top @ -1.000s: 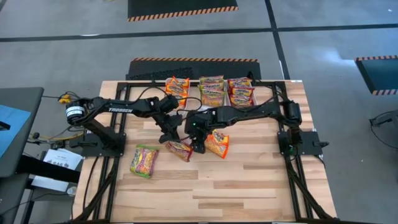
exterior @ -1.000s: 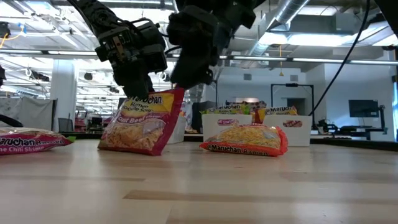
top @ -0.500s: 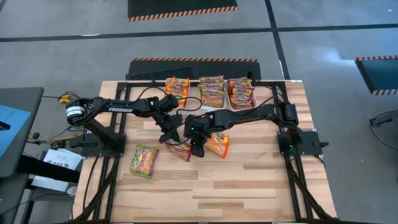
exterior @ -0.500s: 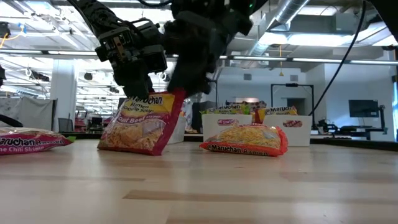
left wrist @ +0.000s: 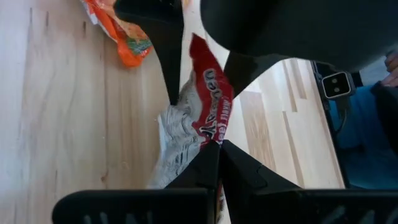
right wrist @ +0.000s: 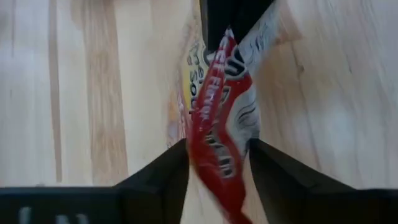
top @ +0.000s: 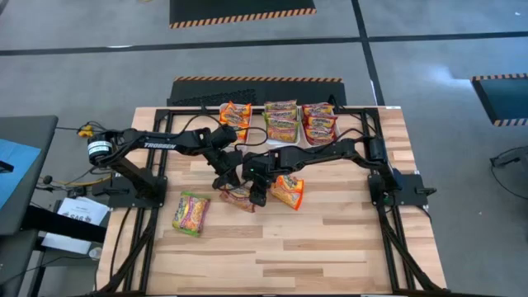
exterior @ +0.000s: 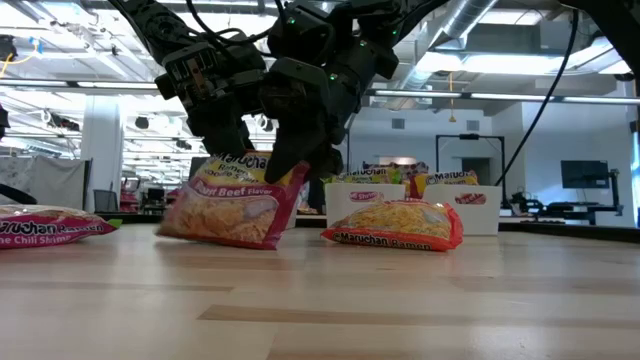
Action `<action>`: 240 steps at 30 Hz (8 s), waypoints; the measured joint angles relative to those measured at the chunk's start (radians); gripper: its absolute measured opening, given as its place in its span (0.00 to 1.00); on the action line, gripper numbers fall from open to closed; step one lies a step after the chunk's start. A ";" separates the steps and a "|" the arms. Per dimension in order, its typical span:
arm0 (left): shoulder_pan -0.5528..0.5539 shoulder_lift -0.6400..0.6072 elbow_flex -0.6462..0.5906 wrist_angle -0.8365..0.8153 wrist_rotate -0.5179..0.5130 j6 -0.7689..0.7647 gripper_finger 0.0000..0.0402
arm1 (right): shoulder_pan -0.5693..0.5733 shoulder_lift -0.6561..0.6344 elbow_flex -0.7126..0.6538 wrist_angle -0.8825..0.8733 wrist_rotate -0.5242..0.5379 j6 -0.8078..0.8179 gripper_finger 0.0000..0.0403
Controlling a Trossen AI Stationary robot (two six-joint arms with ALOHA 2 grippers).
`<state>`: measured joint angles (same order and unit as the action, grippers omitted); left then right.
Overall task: Sort Maruchan noodles
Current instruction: Put the red noodle pack into the right white bin
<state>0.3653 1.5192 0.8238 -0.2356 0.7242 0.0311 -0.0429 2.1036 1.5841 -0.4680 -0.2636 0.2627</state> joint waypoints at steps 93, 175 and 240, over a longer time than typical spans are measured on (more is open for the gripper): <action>0.394 -0.086 0.691 -0.688 -0.319 0.130 0.02 | -0.642 -0.382 0.053 -1.084 0.572 -0.638 0.01; 0.393 -0.085 0.690 -0.703 -0.346 0.064 0.02 | -0.520 -0.418 -0.167 -0.924 0.359 -0.128 0.47; 0.394 -0.085 0.690 -0.752 -0.347 0.104 0.02 | -0.660 -0.494 -0.368 -0.673 0.261 0.013 0.47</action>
<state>0.7589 1.4338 1.5143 -0.9874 0.3776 0.1352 -0.7029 1.6097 1.2163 -1.1414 -0.0028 0.2761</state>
